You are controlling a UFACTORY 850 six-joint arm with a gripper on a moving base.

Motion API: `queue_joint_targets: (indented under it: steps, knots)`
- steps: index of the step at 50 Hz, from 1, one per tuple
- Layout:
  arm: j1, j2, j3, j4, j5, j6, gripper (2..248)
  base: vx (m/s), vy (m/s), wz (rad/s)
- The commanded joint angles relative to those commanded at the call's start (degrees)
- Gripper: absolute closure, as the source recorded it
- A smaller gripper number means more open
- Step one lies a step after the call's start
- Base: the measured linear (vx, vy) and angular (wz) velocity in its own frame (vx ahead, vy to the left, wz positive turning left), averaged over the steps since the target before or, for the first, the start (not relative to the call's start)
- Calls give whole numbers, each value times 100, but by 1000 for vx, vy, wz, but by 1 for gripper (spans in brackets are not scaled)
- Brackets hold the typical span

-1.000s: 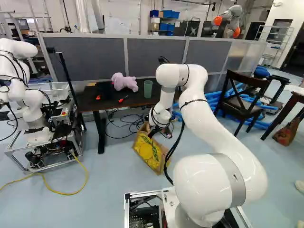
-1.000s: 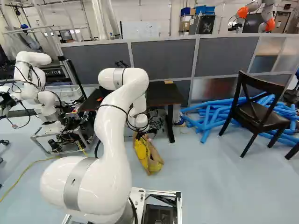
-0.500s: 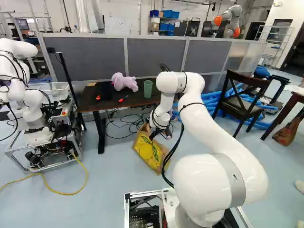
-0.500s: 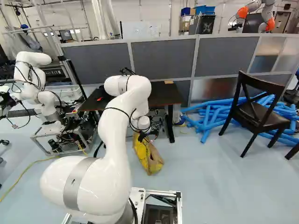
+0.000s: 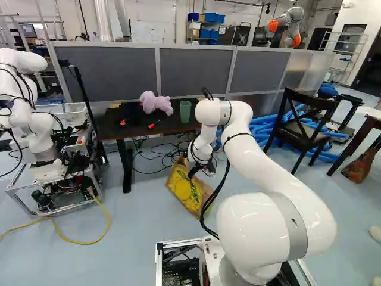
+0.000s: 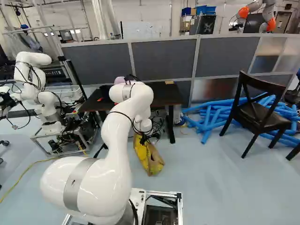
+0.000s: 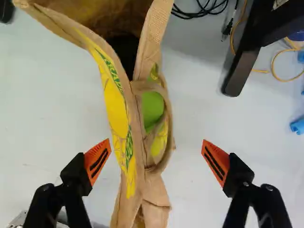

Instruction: Pick up the bag on the ground and place it on the table

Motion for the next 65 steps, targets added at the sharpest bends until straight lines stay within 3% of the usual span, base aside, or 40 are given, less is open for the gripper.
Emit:
queue_joint_targets:
  steps: [37,53,54,58,59,63,64,65]
  knots:
    - [245,-1021,-1312,-15,-360,0,3,0,0,0]
    - [291,-1138,-1442,-15,-360,0,3,0,0,0]
    - [291,-1139,-1443,-15,-360,0,16,0,0,0]
    - [291,-1139,-1443,-15,-360,0,16,0,0,0]
    - [291,-1139,-1443,-15,-360,0,53,0,0,0]
    - [291,-1139,-1443,-15,-360,0,53,0,0,0]
    - [291,-1139,-1443,-15,-360,0,90,0,0,0]
    - [291,-1139,-1443,-15,-360,0,90,0,0,0]
